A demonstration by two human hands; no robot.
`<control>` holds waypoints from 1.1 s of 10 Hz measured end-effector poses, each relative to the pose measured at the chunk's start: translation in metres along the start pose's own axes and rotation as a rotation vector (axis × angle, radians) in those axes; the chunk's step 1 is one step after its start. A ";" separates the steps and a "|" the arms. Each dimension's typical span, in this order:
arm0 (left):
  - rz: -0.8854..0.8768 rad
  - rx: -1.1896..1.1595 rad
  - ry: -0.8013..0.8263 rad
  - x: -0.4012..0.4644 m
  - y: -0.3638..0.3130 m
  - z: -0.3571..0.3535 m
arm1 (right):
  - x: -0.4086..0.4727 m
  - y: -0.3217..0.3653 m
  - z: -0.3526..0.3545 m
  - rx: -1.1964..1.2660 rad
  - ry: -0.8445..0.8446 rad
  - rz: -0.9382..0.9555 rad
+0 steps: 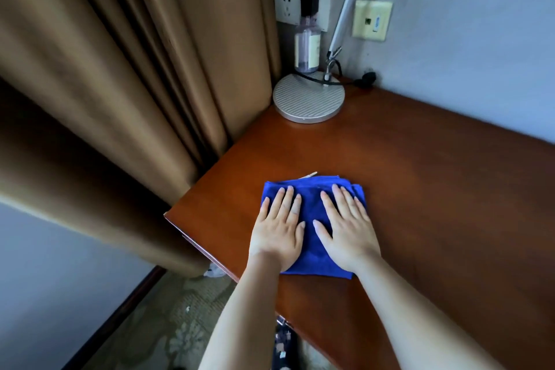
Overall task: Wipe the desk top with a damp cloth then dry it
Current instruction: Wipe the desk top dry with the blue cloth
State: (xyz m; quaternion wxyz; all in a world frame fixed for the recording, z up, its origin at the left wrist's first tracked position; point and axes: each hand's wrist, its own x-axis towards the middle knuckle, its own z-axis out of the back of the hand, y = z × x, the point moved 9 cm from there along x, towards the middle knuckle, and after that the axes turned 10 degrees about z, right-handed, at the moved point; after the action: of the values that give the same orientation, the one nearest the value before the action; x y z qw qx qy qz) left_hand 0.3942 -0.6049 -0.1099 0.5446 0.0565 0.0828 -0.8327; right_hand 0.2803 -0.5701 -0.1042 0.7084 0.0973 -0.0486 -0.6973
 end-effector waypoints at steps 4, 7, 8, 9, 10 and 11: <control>-0.029 -0.007 -0.020 0.045 -0.010 0.014 | 0.036 -0.026 0.011 -0.004 -0.071 -0.028; -0.076 0.007 -0.051 0.135 -0.013 0.029 | 0.113 -0.061 0.025 -0.013 -0.109 -0.081; -0.092 0.015 -0.061 0.156 -0.013 0.034 | 0.130 -0.070 0.029 -0.027 -0.103 -0.095; -0.097 0.024 -0.047 0.169 -0.013 0.035 | 0.139 -0.075 0.029 -0.036 -0.085 -0.102; -0.110 0.046 -0.047 0.165 -0.012 0.033 | 0.135 -0.074 0.028 -0.037 -0.071 -0.105; -0.118 0.049 -0.046 0.146 -0.011 0.030 | 0.115 -0.064 0.024 -0.048 -0.057 -0.120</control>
State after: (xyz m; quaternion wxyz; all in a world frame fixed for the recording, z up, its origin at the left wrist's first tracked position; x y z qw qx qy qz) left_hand 0.3258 -0.7376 -0.1064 0.4949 0.0456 0.0530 -0.8662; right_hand 0.2156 -0.6866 -0.1010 0.6657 0.0631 -0.0461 -0.7421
